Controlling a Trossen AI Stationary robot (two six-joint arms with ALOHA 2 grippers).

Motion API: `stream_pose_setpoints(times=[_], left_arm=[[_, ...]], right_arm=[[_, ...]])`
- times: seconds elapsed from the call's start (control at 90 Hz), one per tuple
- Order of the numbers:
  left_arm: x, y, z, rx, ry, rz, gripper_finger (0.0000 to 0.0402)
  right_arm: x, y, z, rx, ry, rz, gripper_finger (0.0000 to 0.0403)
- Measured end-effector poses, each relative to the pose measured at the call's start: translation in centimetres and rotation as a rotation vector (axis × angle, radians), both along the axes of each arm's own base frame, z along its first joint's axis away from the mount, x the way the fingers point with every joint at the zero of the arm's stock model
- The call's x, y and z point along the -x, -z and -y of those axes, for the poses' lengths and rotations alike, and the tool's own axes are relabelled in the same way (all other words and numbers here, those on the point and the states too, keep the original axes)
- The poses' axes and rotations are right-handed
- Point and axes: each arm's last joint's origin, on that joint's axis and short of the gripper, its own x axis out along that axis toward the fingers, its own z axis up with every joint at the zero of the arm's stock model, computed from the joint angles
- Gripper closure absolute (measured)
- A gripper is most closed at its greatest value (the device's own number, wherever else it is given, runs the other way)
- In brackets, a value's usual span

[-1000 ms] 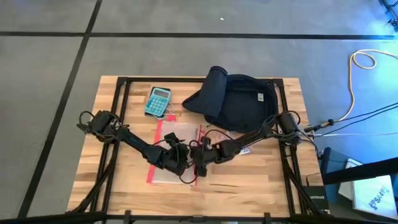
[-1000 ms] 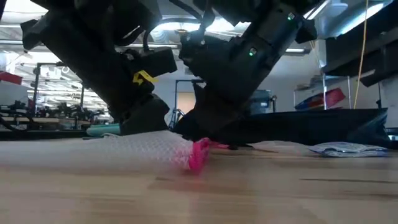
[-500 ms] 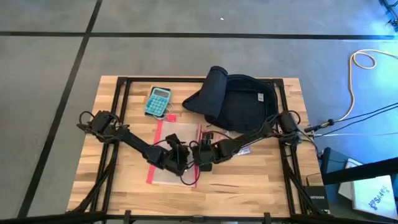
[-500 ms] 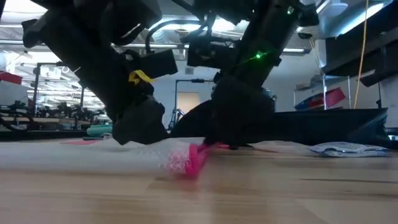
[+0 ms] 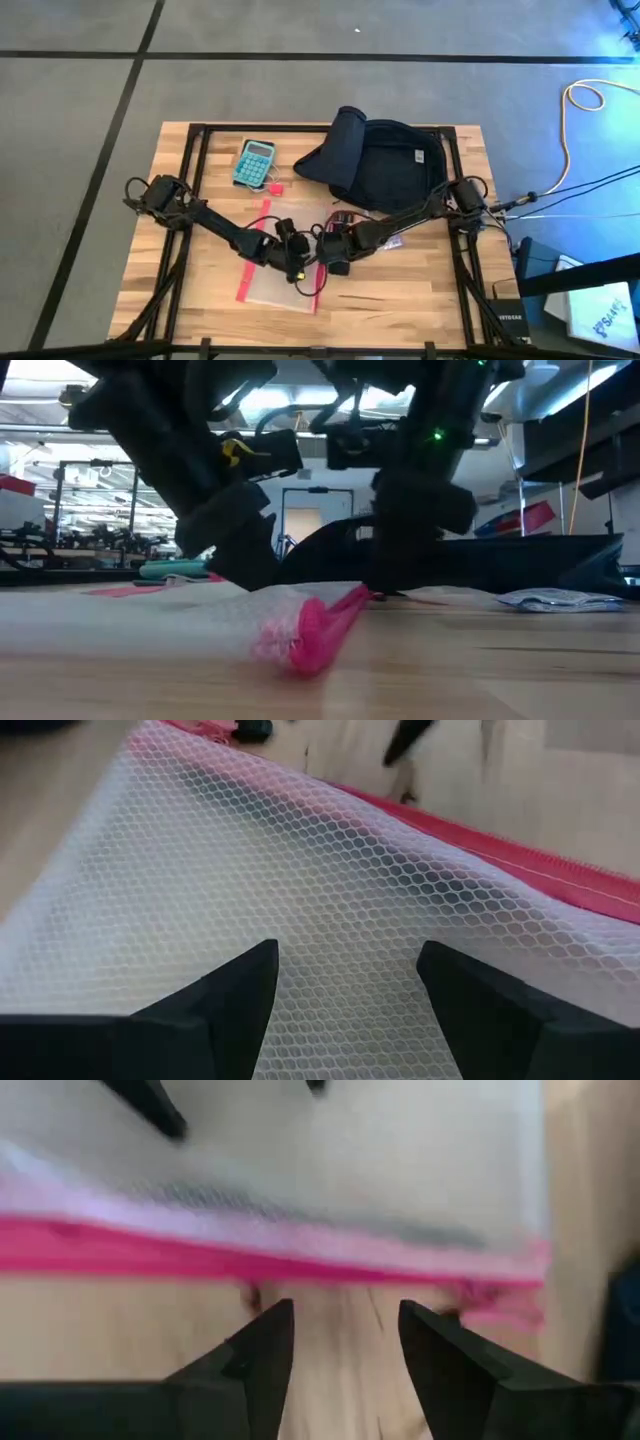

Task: Unpack backpack
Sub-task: Remove the black pen from the transparent zip bag

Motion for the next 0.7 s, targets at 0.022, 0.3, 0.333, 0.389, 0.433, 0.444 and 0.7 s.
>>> stream_pose_setpoints(times=[0.022, 0.3, 0.333, 0.389, 0.433, 0.444, 0.7], left_arm=[[0.0, 0.0, 0.0, -0.003, 0.004, -0.001, 0.0163], [-0.3, 0.1, 0.1, 0.079, 0.051, -0.001, 0.0163], [-0.3, 0.0, 0.2, 0.091, 0.058, 0.003, 0.0163], [-0.4, 0.0, 0.3, 0.1, 0.063, 0.007, 0.0163], [-0.4, 0.0, 0.3, 0.105, 0.07, 0.01, 0.0163], [-0.4, 0.0, 0.3, 0.107, 0.071, 0.011, 0.0163], [-0.7, -0.2, 0.5, 0.117, 0.086, 0.048, 0.0163]], right_arm=[[0.1, 0.0, 0.0, 0.001, 0.005, -0.009, 0.0237], [-0.4, -0.3, -1.9, 0.043, -0.155, 0.07, 0.0237], [-0.2, -0.3, -2.3, 0.078, -0.196, 0.063, 0.0237], [0.1, -0.3, -3.0, 0.14, -0.26, 0.048, 0.0237], [0.4, -0.2, -3.5, 0.19, -0.307, 0.039, 0.0237], [0.5, -0.2, -3.6, 0.201, -0.319, 0.036, 0.0237], [1.3, 0.8, -5.1, 0.31, -0.493, 0.038, 0.0237]])
